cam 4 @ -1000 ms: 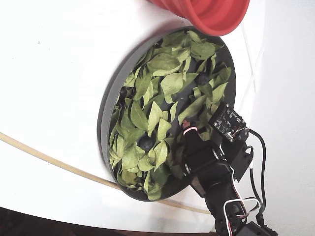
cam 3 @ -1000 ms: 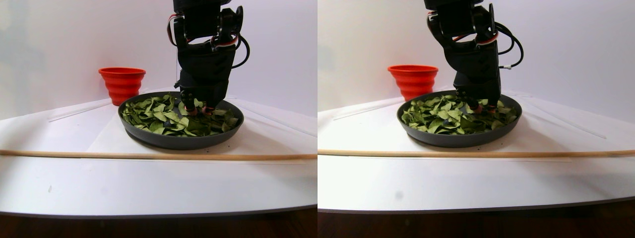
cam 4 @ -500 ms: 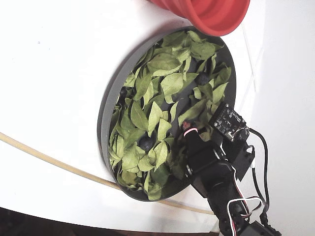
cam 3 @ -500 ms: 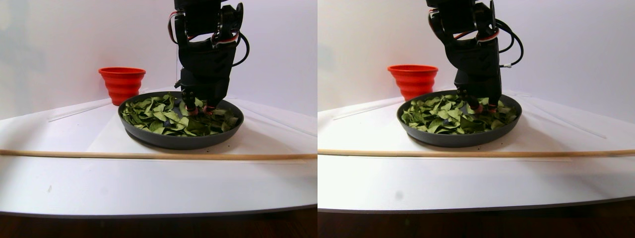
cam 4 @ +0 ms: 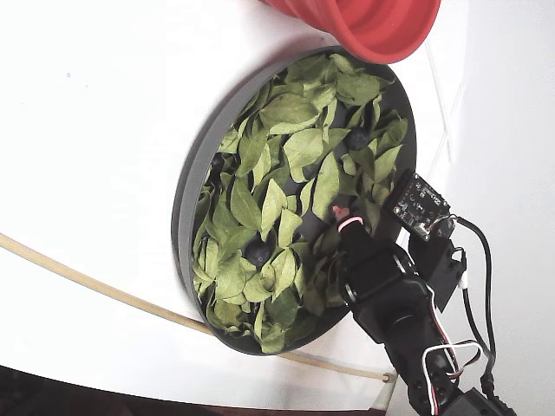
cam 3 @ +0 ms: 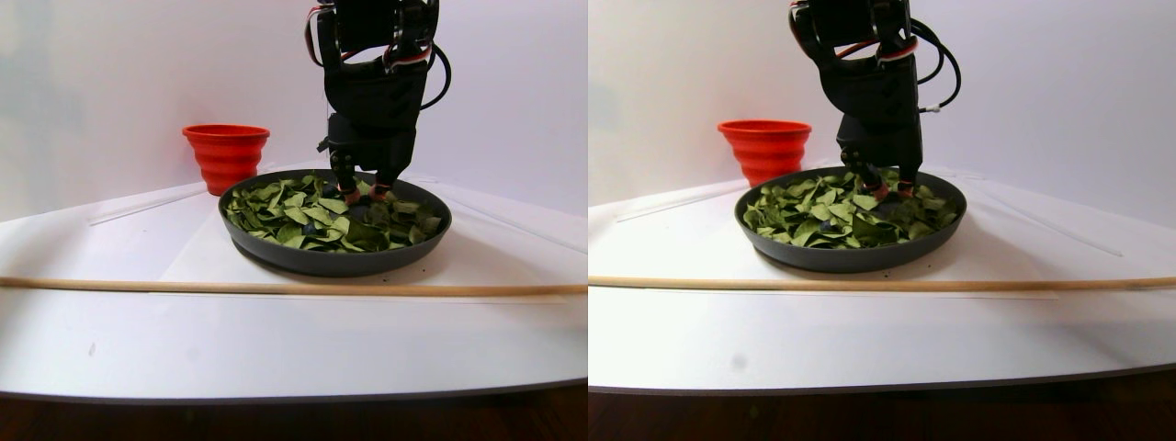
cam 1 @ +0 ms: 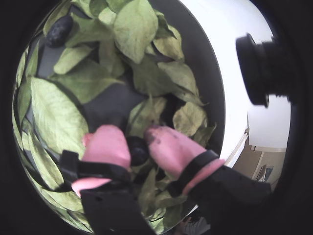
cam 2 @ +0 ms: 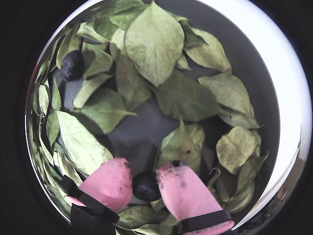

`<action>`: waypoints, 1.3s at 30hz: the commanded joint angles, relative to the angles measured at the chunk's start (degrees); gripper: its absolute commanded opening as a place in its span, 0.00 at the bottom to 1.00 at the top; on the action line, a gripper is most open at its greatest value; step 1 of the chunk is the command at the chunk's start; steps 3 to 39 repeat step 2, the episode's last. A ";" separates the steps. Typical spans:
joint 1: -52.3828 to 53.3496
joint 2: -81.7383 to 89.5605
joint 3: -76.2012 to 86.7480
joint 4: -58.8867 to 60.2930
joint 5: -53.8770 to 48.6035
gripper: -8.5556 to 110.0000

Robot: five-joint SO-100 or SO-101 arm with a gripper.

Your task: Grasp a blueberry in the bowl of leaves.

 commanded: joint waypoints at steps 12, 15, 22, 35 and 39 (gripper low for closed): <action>-0.53 8.44 -1.14 0.44 -0.26 0.15; -0.53 8.44 -1.14 0.44 -0.26 0.15; -0.53 8.44 -1.14 0.44 -0.26 0.15; -0.53 8.44 -1.14 0.44 -0.26 0.15; -0.53 8.44 -1.14 0.44 -0.26 0.15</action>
